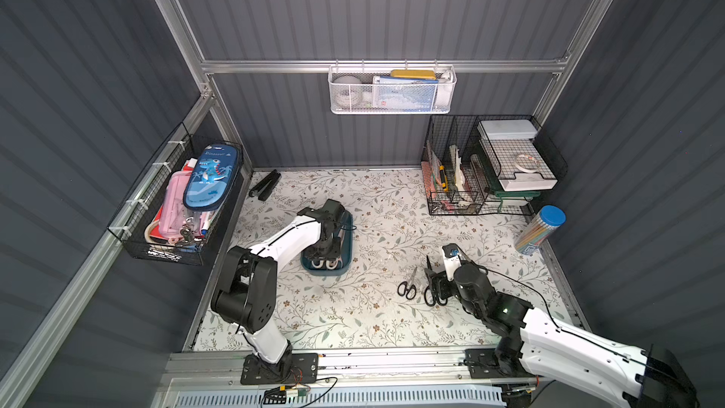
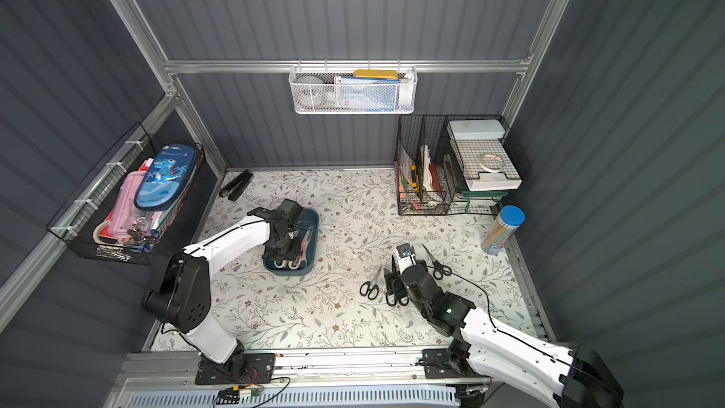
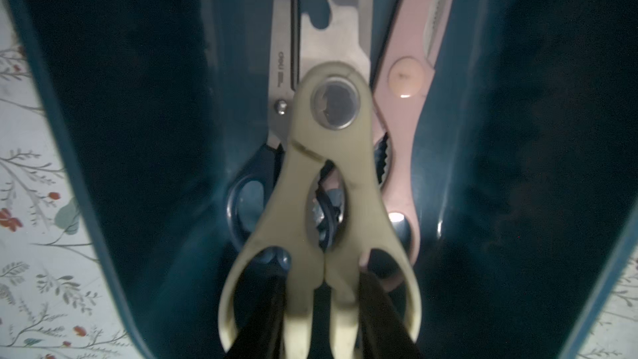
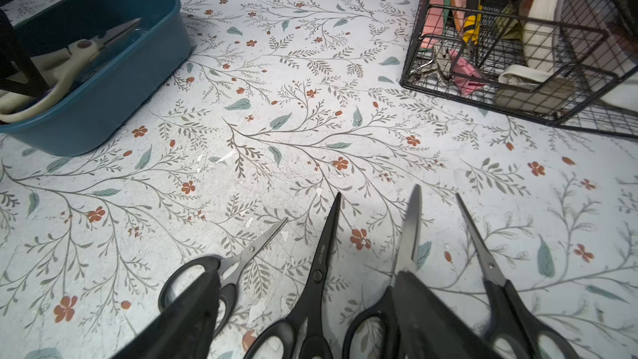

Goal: Put the scissors into the storage box
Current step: Place the scissors in the storage box.

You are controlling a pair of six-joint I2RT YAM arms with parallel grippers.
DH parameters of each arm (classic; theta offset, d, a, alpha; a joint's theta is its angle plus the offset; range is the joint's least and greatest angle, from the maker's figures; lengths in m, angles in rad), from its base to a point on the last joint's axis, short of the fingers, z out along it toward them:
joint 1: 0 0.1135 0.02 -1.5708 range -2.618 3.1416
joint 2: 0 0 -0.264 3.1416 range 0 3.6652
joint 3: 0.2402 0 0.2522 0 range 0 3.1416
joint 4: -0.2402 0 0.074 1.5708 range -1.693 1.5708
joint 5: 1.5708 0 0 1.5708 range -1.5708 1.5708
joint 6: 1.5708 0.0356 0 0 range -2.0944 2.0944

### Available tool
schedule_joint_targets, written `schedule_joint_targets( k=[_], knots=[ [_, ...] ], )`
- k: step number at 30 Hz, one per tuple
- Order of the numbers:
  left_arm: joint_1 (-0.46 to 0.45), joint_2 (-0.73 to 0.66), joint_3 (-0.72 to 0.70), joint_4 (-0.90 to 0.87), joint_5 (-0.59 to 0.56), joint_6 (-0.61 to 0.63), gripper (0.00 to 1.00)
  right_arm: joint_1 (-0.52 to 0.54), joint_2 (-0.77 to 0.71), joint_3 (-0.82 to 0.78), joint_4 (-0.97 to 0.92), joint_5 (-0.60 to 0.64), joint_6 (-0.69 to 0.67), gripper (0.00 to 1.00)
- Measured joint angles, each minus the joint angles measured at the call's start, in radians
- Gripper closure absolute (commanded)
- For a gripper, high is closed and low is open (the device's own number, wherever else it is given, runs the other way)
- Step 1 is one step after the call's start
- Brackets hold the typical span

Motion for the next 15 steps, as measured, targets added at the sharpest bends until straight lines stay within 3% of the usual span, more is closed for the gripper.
schedule_joint_targets(
  k=[9, 15],
  knots=[
    [-0.015, 0.058, 0.0, 0.094, 0.049, 0.004, 0.91, 0.003, 0.005, 0.0, 0.001, 0.005, 0.0, 0.17],
    [-0.1, 0.102, 0.024, 0.13, 0.068, -0.008, 0.92, 0.007, 0.024, 0.001, 0.002, 0.013, 0.0, 0.17]
  ],
)
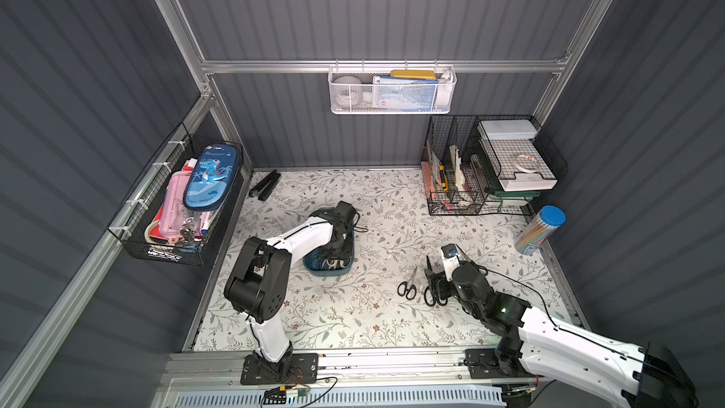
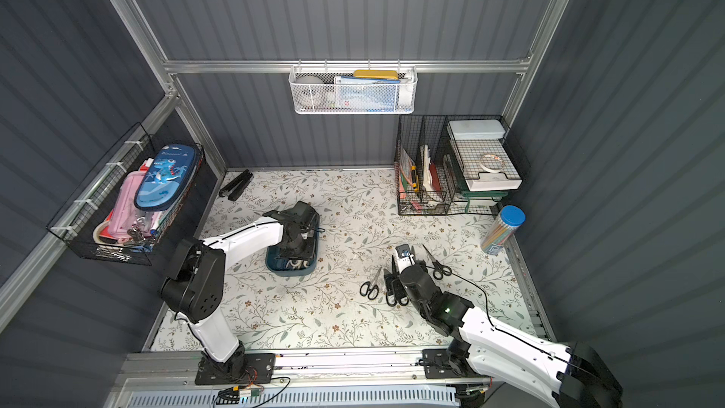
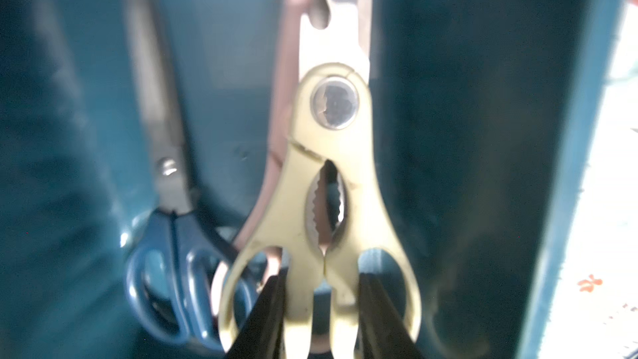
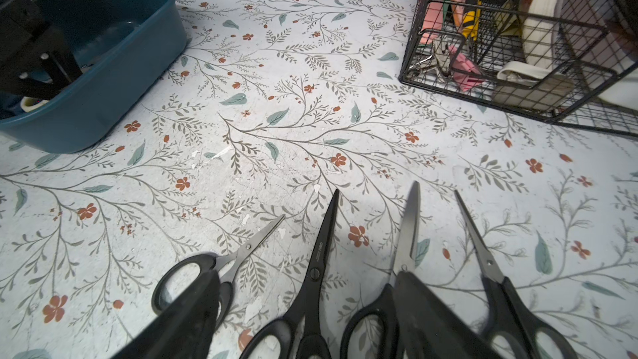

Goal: Put the scissors into the storage box
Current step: Place the scissors in the storage box.

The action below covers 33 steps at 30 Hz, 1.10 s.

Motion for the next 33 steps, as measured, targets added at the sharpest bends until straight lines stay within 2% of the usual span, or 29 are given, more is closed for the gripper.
schedule_joint_targets(
  k=[6, 10, 12, 13, 16, 19, 21, 24, 26, 33],
  knots=[
    [-0.088, 0.032, 0.024, 0.035, 0.005, -0.051, 0.95, 0.005, 0.003, 0.001, 0.005, 0.003, -0.003, 0.17],
    [-0.097, 0.032, 0.025, 0.045, -0.002, -0.096, 0.93, 0.006, 0.016, 0.005, 0.005, 0.003, -0.003, 0.17],
    [-0.097, 0.032, 0.025, 0.049, -0.003, -0.119, 0.87, 0.008, 0.019, 0.007, 0.005, 0.003, -0.004, 0.17],
    [-0.096, 0.032, 0.025, 0.05, -0.003, -0.129, 0.78, 0.008, 0.021, 0.007, 0.005, 0.003, -0.005, 0.17],
    [-0.096, 0.032, 0.025, 0.05, -0.008, -0.151, 0.69, 0.01, 0.024, 0.008, 0.006, 0.003, -0.007, 0.17],
    [-0.096, 0.03, 0.025, 0.05, -0.03, -0.162, 0.68, 0.013, 0.024, 0.008, 0.005, 0.004, -0.008, 0.17],
    [-0.096, 0.017, 0.025, 0.05, -0.048, -0.161, 0.6, 0.013, 0.024, 0.008, 0.005, 0.004, -0.009, 0.17],
    [-0.096, -0.029, 0.029, 0.05, -0.072, -0.161, 0.58, 0.013, 0.026, 0.009, 0.006, 0.005, -0.01, 0.17],
    [-0.096, -0.064, 0.042, 0.048, -0.085, -0.154, 0.51, 0.014, 0.032, 0.01, 0.007, 0.006, -0.01, 0.17],
    [-0.096, -0.134, 0.064, 0.055, -0.1, -0.153, 0.49, 0.018, 0.044, 0.012, 0.006, 0.007, -0.01, 0.17]
  ],
)
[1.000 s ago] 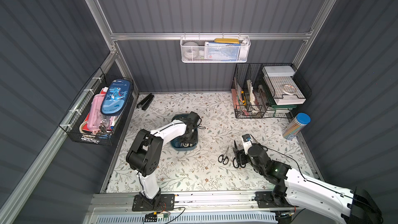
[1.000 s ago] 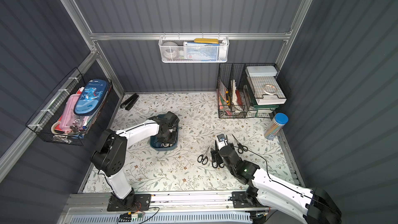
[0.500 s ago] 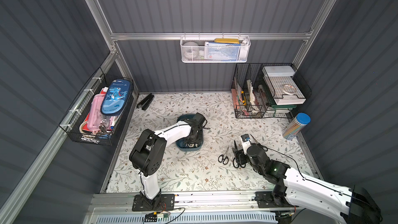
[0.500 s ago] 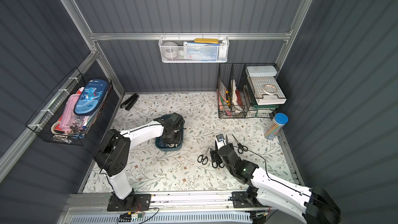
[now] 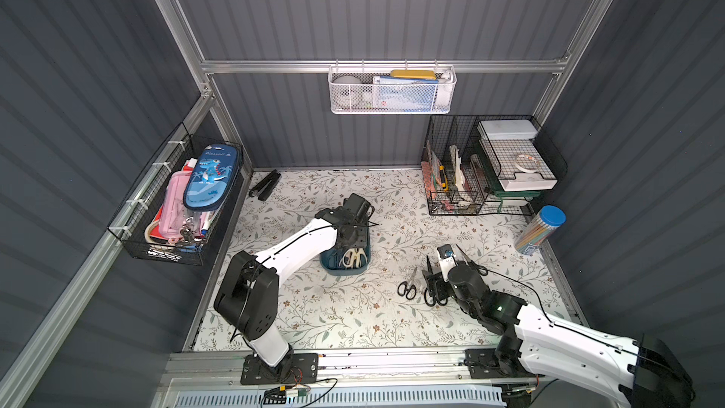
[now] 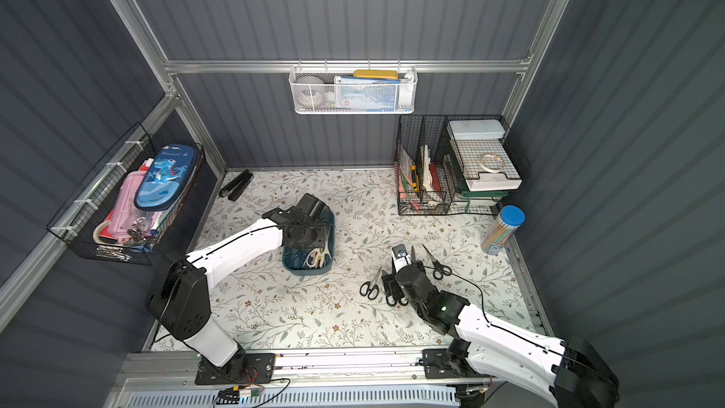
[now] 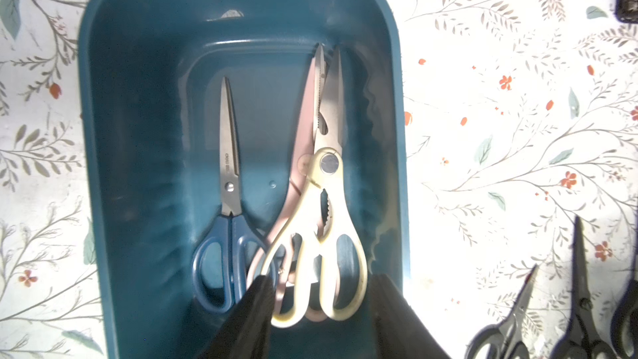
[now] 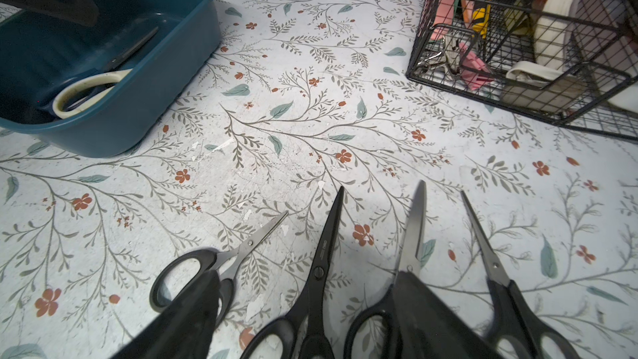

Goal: Put the scissors into the storage box
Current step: Place the scissors in the storage box, then pick up the scissors from the center of the board.

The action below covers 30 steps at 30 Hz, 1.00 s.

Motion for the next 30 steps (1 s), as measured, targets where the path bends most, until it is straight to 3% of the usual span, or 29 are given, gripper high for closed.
schedule_joint_targets(
  k=[6, 10, 14, 22, 30],
  knots=[
    [-0.05, 0.016, 0.071, -0.039, 0.033, 0.065, 0.5, 0.001, -0.033, 0.0, -0.004, 0.021, 0.0, 0.17],
    [-0.172, 0.058, 0.184, -0.055, 0.043, 0.114, 0.51, 0.001, -0.094, 0.0, -0.002, 0.032, 0.0, 0.18],
    [-0.268, 0.084, 0.184, -0.056, 0.099, 0.133, 0.5, 0.001, -0.148, -0.007, -0.003, 0.059, 0.003, 0.18],
    [-0.343, 0.219, 0.158, -0.078, 0.156, 0.132, 0.46, 0.005, -0.299, -0.058, -0.011, 0.113, 0.009, 0.18],
    [-0.393, 0.293, 0.185, -0.08, 0.17, 0.129, 0.45, 0.005, -0.274, -0.059, -0.013, 0.13, 0.011, 0.18]
  ],
)
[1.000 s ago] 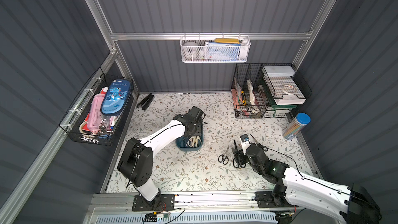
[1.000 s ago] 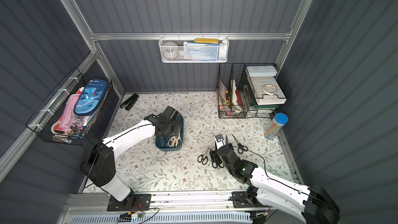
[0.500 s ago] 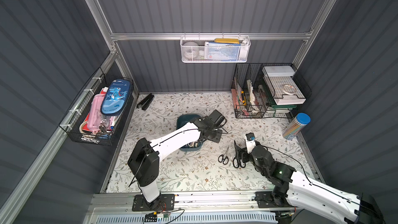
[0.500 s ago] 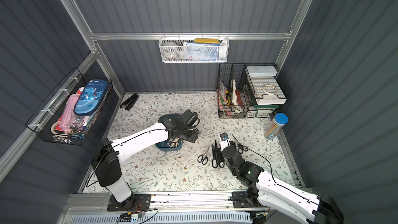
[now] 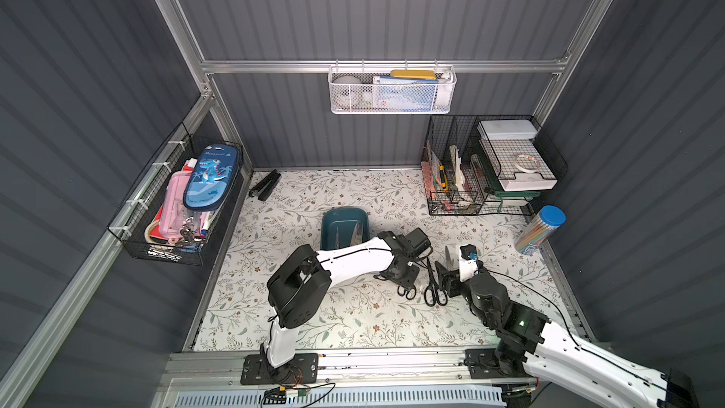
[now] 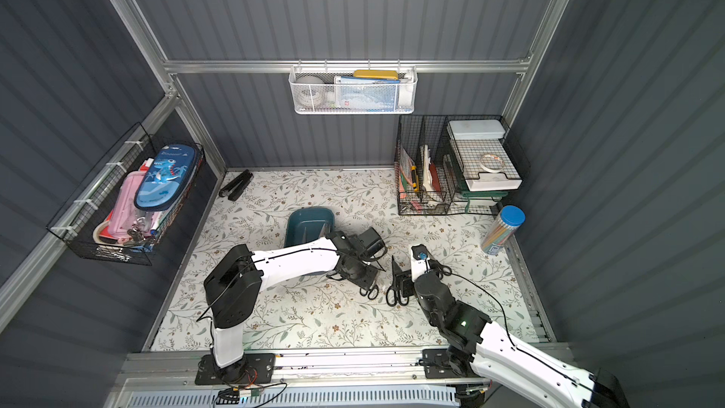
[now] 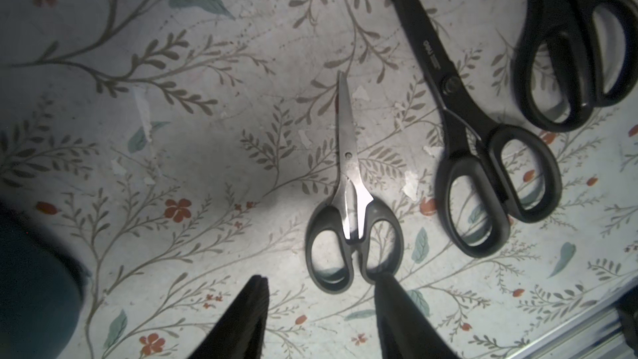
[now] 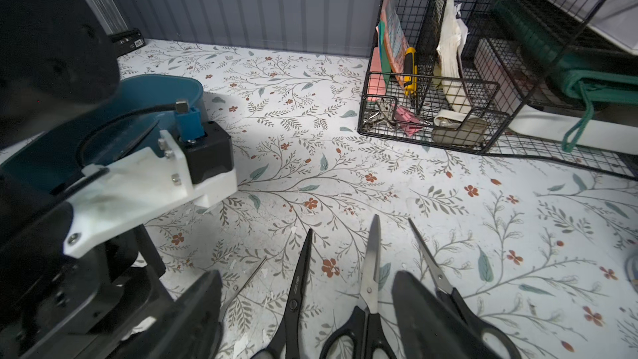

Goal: Put the scissors into the storage box
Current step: Pick up the scissors from the center of the board.

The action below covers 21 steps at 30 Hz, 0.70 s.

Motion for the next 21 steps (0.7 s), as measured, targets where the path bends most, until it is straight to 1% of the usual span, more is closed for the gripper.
schedule_joint_targets(
  k=[7, 21],
  knots=[
    [0.0, 0.053, 0.024, 0.001, 0.005, 0.0, 0.45, 0.0, 0.016, 0.0, -0.005, 0.001, 0.0, 0.18],
    [-0.002, 0.098, 0.053, 0.003, 0.01, 0.0, 0.46, 0.001, 0.011, 0.0, -0.004, 0.004, 0.0, 0.18]
  ],
)
